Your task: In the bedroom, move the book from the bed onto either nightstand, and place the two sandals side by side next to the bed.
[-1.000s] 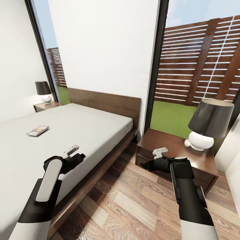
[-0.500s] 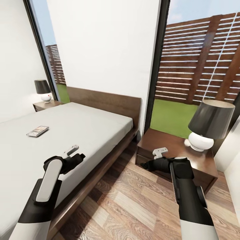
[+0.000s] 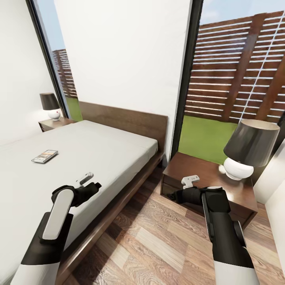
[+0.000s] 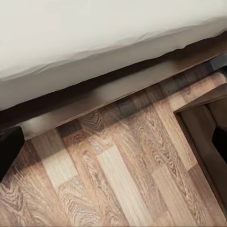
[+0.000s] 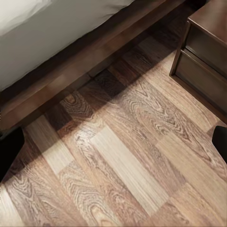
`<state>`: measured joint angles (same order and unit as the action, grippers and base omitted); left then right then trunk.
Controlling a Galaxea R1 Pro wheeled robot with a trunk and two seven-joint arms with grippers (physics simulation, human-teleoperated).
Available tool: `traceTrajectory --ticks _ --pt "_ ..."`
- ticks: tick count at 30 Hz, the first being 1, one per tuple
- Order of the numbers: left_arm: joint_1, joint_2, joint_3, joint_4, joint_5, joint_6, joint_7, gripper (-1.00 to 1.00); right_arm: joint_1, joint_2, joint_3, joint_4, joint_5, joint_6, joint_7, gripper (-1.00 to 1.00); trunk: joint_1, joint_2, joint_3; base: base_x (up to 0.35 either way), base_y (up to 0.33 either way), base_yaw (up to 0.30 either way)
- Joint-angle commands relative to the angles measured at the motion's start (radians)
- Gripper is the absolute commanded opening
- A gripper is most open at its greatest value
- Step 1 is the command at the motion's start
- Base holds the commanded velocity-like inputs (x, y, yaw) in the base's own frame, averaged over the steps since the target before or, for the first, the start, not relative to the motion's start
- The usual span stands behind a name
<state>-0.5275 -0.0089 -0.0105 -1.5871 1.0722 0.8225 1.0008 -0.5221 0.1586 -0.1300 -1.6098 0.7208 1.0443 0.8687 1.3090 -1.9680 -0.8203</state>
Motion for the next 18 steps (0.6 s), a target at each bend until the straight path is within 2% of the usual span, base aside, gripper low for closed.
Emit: traceTrajectory --ticks 1,18 --pt "0.0 0.002 0.001 0.0 0.008 0.003 0.01 1.0 -0.001 0.001 -0.002 -0.001 0.009 0.003 0.01 1.0 -0.004 0.007 0.001 0.0 0.0 0.0" --pt "0.006 0.013 0.007 0.013 0.013 -0.003 0.007 1.0 -0.001 0.001 -0.004 -0.001 0.009 0.003 0.01 1.0 -0.069 0.126 0.028 0.0 0.0 0.0"
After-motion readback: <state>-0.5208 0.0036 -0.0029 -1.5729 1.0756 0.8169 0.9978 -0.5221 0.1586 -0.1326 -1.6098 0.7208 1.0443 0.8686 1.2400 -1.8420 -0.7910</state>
